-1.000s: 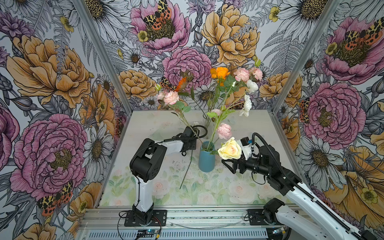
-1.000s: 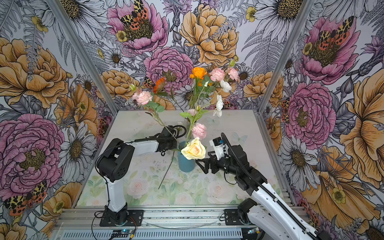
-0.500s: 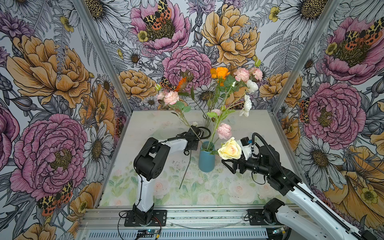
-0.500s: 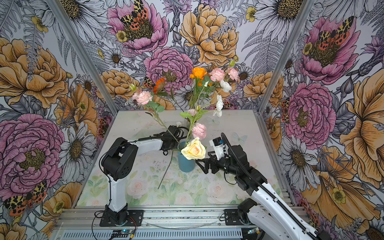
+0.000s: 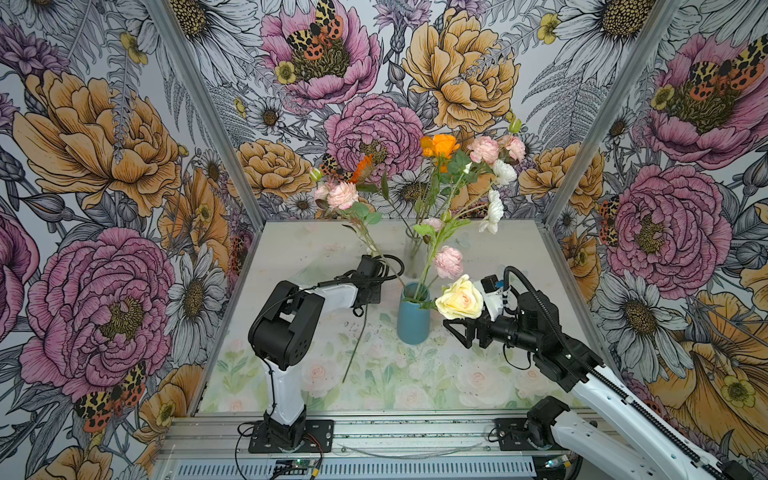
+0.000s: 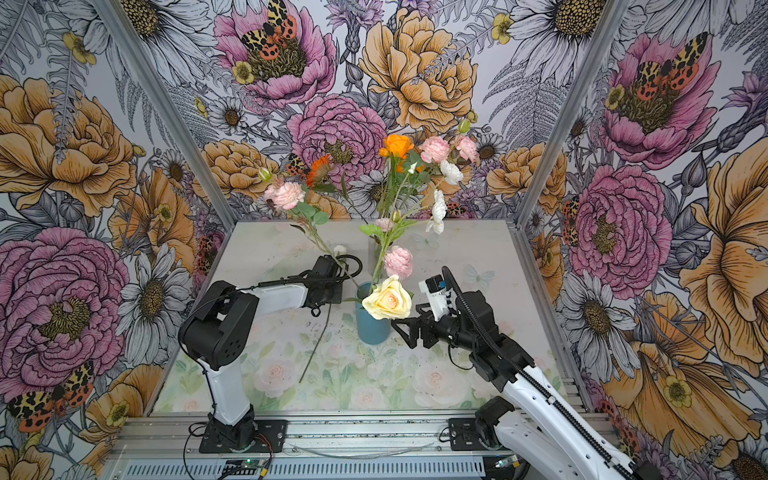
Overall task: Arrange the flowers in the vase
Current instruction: 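Close the left gripper on the white rosebud stem and lift it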
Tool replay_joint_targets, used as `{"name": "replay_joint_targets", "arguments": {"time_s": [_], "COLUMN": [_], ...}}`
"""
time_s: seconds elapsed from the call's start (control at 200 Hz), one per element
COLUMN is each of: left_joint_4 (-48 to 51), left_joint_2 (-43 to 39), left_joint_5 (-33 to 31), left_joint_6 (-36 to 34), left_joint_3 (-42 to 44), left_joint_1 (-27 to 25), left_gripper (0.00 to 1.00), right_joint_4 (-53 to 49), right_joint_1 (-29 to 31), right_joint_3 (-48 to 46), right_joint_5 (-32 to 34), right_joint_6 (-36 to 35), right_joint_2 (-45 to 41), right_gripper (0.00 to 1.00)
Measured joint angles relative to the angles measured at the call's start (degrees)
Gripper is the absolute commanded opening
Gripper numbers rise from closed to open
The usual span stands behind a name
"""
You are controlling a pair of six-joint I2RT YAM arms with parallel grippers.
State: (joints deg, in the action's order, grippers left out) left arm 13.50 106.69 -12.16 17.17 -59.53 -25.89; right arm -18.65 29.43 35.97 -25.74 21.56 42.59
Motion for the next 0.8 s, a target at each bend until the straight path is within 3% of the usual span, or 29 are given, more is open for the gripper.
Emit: {"name": "replay_joint_targets", "arguments": {"time_s": [0.155, 0.38, 0.801], "left_joint_4": [-2.6, -5.0, -6.1], "left_joint_2": [-7.3, -16.5, -37.1], "left_joint_5": [1.2, 4.3, -0.1], "left_joint_6": [3.9, 11.5, 11.5], "left_joint_3": [9.6, 19.6, 18.5], "left_joint_1": [4.0, 14.0, 23.3], "left_gripper": [0.00, 0.00, 0.00], "right_joint_4": [0.0, 0.0, 0.0], "right_joint_1": [0.0, 0.0, 0.0], "right_joint_3": [-1.0, -1.0, -1.0], "right_joint_5": [0.0, 0.0, 0.0], "right_joint_6": [0.0, 0.0, 0.0], "right_joint_2": [-1.0, -1.3, -1.2], "right_gripper": [0.99, 0.99, 0.99]}}
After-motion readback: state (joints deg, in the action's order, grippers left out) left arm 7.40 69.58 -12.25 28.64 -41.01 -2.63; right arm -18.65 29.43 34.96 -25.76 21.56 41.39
